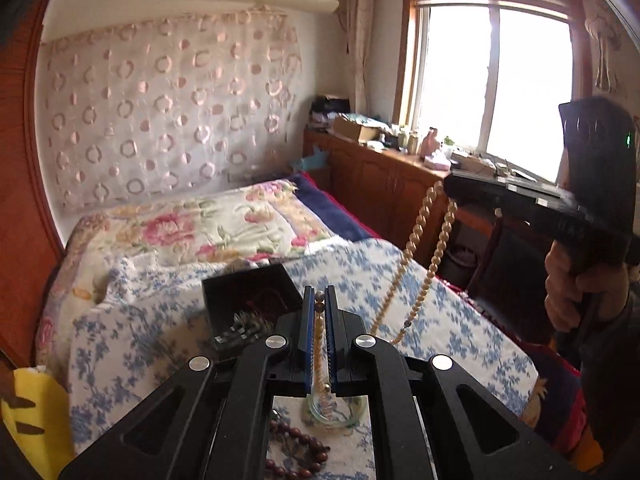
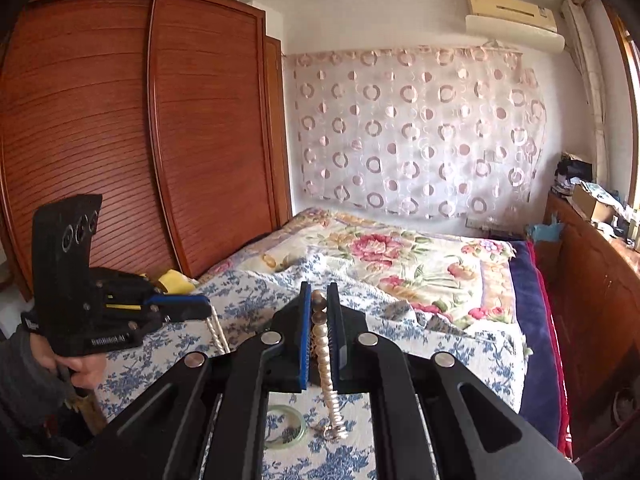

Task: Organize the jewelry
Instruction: 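Carry the pearl necklace with the left tool over the black box, then lower the pearl necklace into the black box and open the left tool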

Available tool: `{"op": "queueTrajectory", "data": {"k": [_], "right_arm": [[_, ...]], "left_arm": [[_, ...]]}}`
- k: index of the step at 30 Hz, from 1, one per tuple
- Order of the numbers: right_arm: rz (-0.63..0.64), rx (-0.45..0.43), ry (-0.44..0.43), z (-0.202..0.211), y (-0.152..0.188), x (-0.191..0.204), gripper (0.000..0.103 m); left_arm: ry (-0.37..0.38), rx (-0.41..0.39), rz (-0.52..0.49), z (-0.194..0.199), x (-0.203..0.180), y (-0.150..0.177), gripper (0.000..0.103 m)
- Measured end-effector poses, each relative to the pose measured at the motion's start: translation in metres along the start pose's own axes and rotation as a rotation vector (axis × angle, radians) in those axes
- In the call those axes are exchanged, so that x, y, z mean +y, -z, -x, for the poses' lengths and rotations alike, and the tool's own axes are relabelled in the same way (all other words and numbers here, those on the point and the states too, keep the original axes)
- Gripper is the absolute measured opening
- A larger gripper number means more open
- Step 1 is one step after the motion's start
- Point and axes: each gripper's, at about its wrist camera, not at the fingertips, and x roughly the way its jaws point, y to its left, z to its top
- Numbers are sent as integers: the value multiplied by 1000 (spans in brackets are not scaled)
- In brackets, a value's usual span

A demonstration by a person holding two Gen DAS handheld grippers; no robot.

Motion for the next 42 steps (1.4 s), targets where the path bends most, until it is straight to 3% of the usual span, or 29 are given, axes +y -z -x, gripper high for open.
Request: {"op": "queueTrajectory", "data": {"k": [10, 22, 29, 42], "right_arm": [[7, -11, -49, -29, -27, -8, 9], [10, -19, -123, -81, -64, -13, 9], [4, 11, -130, -105, -62, -18, 9], [9, 133, -141, -149, -20, -17, 9]], "left_arm": [[-68, -58, 3, 8, 29, -44, 4], [-115, -101, 15, -11, 61, -93, 4], [-130, -77, 17, -43, 71, -96, 4], [-147, 26, 51, -107, 98, -69, 4]]}}
